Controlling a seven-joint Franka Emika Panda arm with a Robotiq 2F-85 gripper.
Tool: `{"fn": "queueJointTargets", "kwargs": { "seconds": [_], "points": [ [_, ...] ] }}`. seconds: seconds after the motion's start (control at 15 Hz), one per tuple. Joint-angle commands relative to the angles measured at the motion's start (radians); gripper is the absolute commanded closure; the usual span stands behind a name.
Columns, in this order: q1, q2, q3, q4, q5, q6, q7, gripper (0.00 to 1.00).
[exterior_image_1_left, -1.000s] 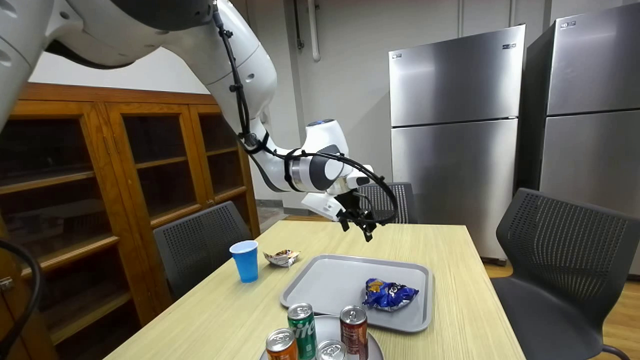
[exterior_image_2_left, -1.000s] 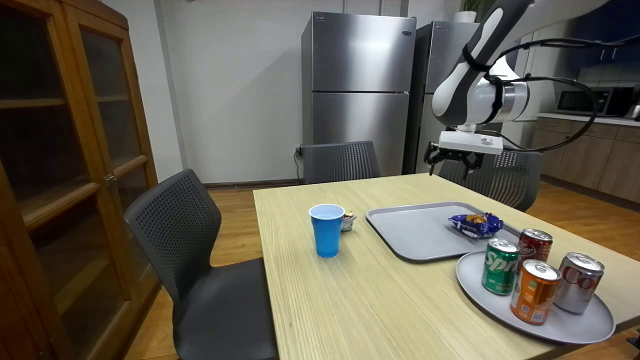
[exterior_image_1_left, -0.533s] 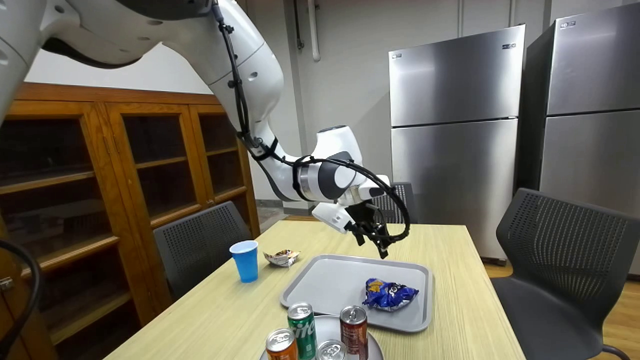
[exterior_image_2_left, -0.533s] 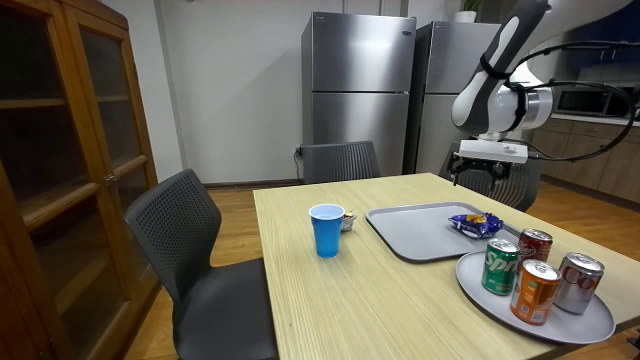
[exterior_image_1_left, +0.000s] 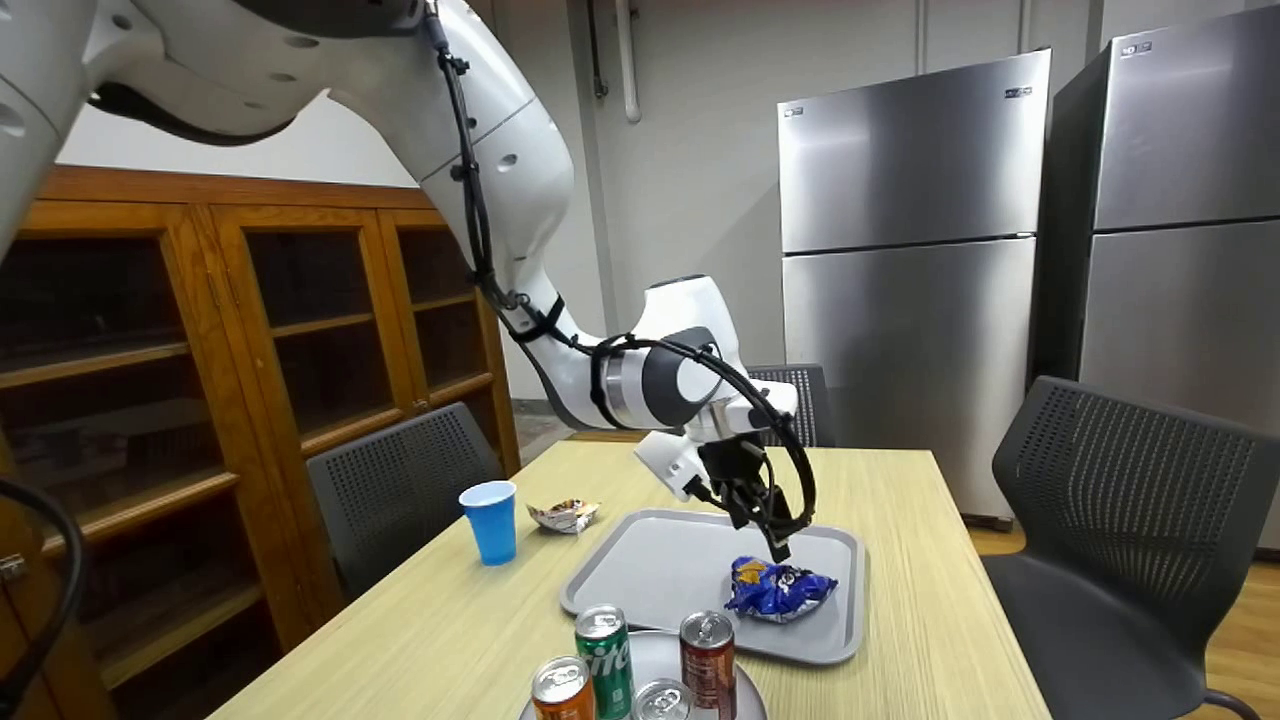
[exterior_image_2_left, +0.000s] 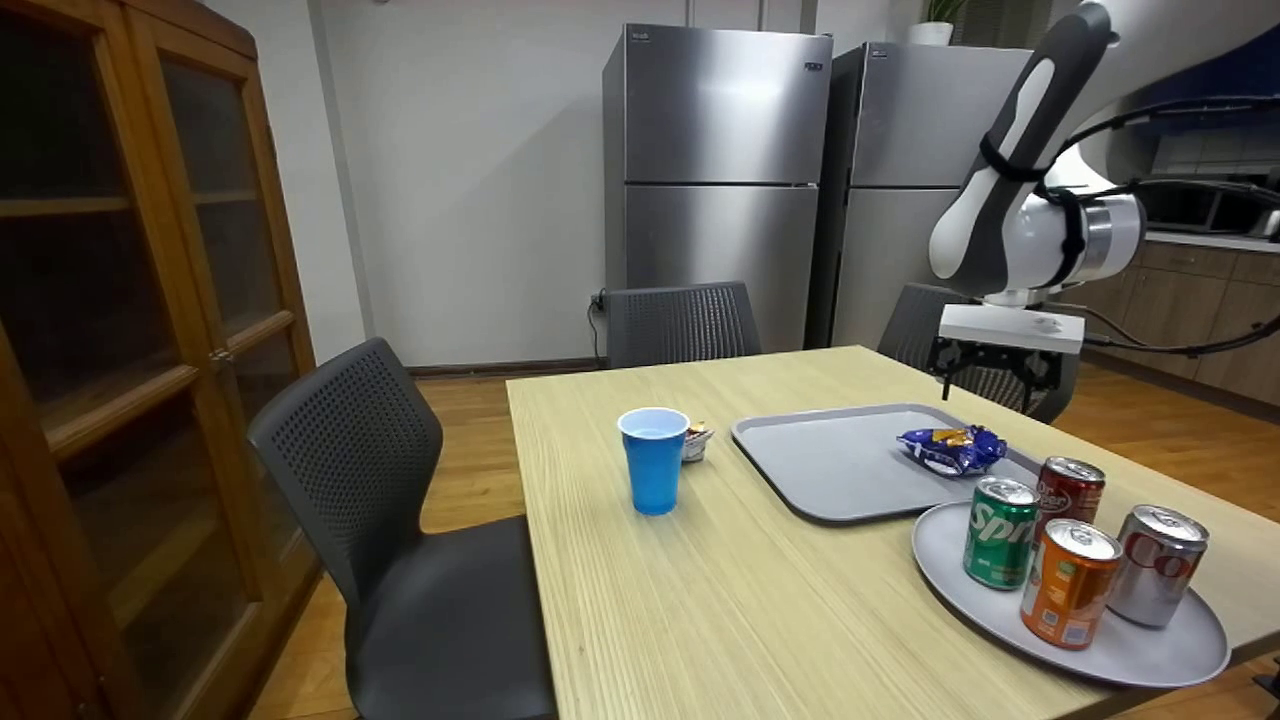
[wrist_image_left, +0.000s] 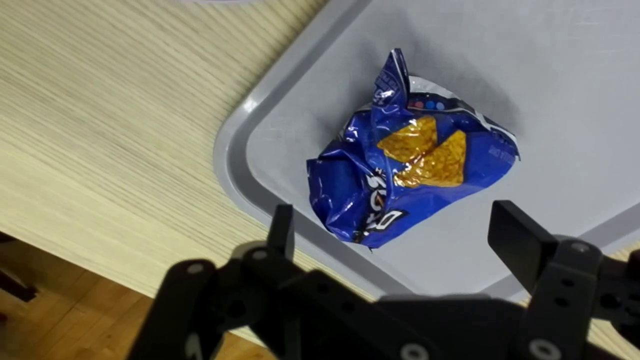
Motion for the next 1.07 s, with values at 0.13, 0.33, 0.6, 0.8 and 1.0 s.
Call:
{"fn": "queueJointTargets", "kwargs": {
  "seconds": [0.13, 0.33, 0.6, 0.8, 1.0],
  "points": [
    [0.03, 0.061, -0.044, 0.046, 0.017, -0.039, 0.11, 0.0],
    [0.029, 0.102, -0.049, 0.084, 0.024, -0.056, 0.157, 0.0],
    [0.022, 0.148, -0.048, 0.146, 0.028, -0.082, 0.206, 0.0],
    [0.014, 0.188, -0.046, 0.211, 0.028, -0.107, 0.229, 0.0],
    [0.007, 0.222, -0.043, 0.271, 0.023, -0.135, 0.245, 0.0]
  ]
}}
